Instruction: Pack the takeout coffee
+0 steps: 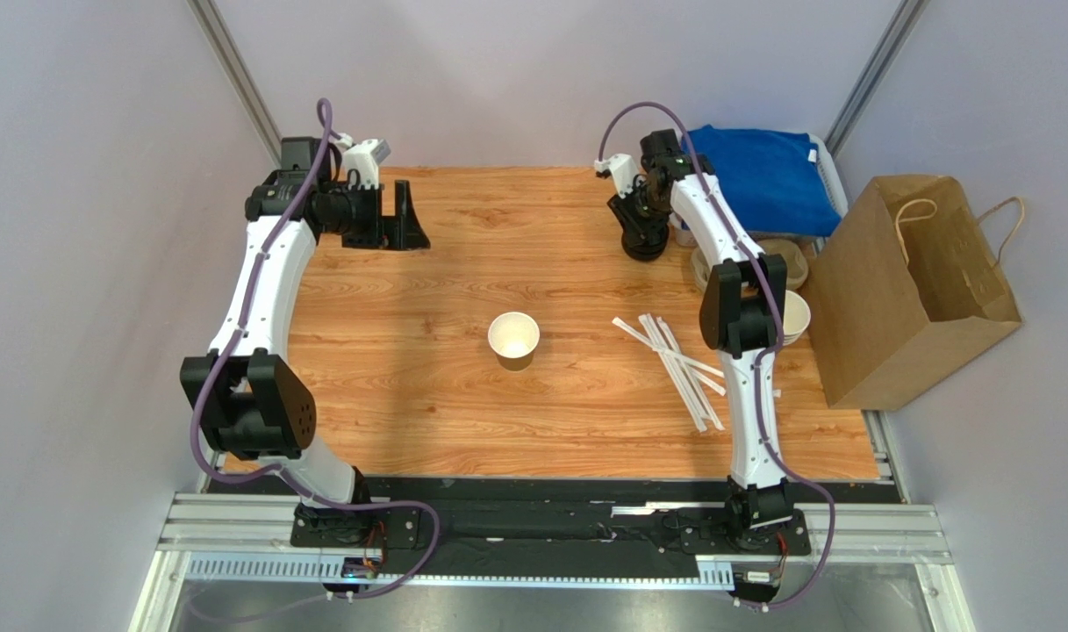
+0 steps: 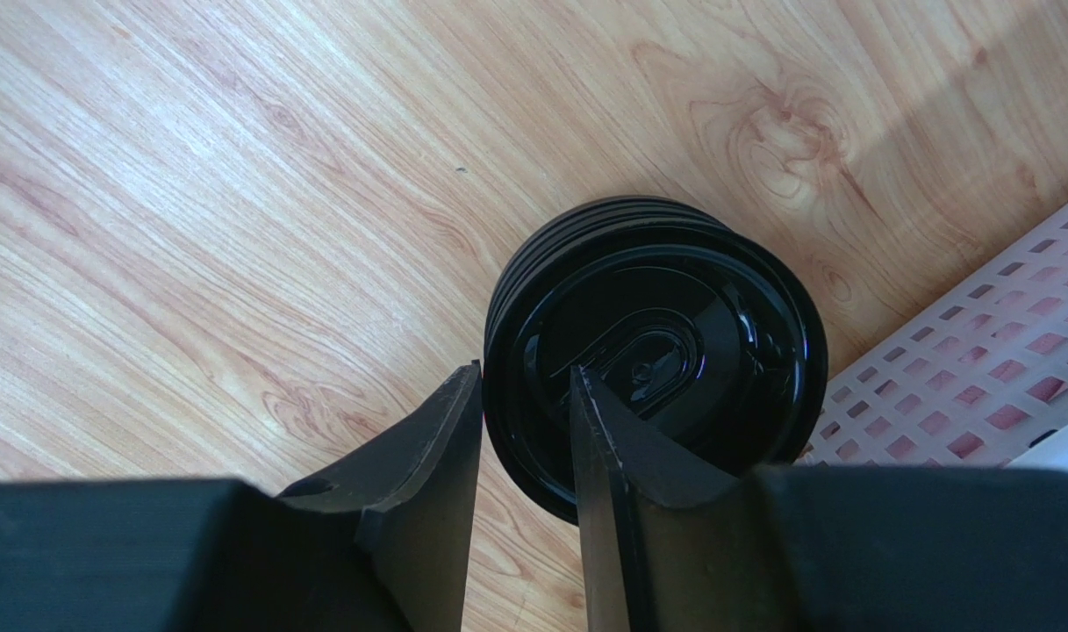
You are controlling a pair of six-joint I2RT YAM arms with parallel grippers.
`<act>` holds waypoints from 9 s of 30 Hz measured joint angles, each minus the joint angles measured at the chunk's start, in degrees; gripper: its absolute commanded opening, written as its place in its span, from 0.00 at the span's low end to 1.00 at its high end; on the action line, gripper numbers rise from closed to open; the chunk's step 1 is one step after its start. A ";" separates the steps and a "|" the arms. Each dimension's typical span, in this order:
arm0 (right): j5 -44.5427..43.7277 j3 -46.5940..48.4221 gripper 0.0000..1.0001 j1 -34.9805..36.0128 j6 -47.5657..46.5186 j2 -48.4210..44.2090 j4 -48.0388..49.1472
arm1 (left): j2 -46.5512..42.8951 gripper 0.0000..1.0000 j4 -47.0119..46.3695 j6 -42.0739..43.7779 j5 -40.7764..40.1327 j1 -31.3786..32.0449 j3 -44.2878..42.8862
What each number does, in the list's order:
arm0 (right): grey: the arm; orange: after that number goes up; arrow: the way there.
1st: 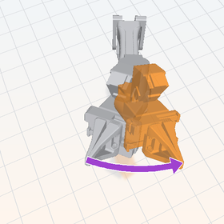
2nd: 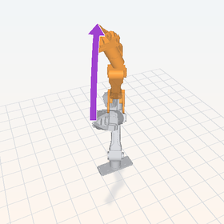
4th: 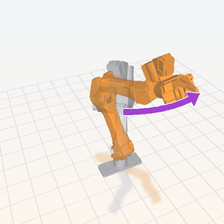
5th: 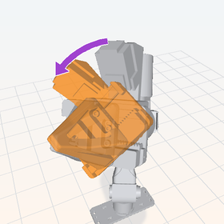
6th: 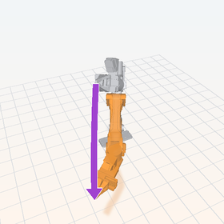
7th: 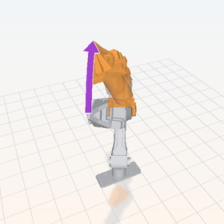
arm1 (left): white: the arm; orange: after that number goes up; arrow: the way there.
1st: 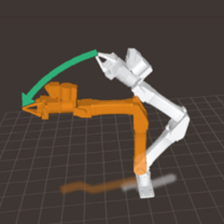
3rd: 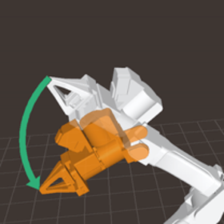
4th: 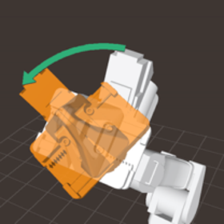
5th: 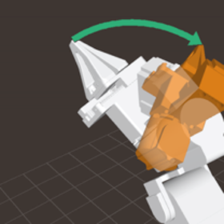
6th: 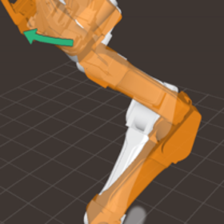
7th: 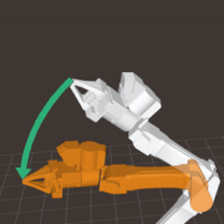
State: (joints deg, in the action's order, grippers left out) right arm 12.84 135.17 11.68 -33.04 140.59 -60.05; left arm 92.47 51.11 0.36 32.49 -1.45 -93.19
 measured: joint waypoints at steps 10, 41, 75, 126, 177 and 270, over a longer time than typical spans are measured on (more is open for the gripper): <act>1.25 0.00 0.11 -0.26 0.68 0.00 0.02 | 0.42 0.99 0.02 0.00 0.00 0.24 0.00; 2.75 -0.35 0.00 -1.01 3.30 -3.48 2.49 | 0.48 0.99 0.09 0.00 -0.13 0.35 -0.33; 45.62 -13.42 0.00 18.84 -2.23 -29.66 -16.94 | -37.11 0.89 -13.79 57.53 18.78 22.95 26.32; 30.99 -30.77 0.73 11.21 20.72 -54.05 10.05 | -24.26 0.18 -32.46 1.62 16.17 20.31 24.68; 6.05 -39.65 0.00 37.07 -6.43 -53.92 30.10 | -26.73 0.45 -48.17 -33.53 22.56 18.38 34.42; -4.26 -40.15 0.52 33.77 12.92 -30.84 20.33 | -41.07 0.94 -31.71 -33.24 9.44 -1.38 49.20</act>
State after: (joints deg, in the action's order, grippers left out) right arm 8.58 95.02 45.45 -20.12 109.75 -39.72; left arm 51.40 19.40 -32.88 41.93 -2.83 -43.99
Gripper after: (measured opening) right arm 0.438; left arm 0.946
